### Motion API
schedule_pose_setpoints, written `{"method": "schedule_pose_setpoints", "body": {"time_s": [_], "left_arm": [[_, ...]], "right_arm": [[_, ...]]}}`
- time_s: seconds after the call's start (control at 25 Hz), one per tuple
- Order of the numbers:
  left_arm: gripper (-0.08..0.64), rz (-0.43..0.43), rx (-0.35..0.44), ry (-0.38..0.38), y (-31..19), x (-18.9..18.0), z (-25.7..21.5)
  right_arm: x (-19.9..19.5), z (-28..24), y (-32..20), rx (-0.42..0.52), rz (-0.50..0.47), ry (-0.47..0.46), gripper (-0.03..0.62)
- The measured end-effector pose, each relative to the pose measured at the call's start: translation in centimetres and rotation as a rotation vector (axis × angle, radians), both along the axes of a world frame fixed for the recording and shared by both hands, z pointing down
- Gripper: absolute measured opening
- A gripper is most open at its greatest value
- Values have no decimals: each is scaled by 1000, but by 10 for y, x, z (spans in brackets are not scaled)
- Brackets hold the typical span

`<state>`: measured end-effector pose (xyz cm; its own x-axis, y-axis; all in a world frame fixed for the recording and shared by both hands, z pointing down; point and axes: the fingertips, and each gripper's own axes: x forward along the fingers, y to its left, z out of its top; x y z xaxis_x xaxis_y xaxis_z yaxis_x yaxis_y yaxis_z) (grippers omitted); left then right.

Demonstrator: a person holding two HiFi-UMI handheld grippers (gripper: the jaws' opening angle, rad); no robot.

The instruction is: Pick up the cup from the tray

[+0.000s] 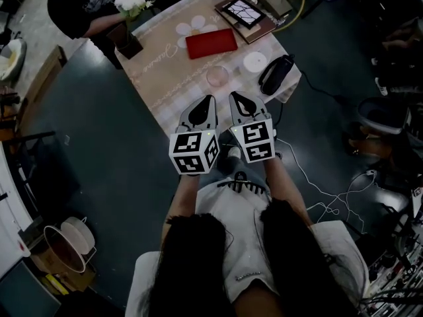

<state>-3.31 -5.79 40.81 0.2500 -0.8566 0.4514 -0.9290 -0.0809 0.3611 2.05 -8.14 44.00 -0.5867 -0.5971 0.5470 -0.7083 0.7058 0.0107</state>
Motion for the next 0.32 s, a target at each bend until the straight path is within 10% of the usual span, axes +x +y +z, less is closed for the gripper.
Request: {"method": "schedule_pose_setpoints", "body": {"time_s": [0.32], "left_arm": [[6,-7,-3,-7,11,3,0]], "right_arm": [[-1,-1,10,-1,-6,-1,8]]}}
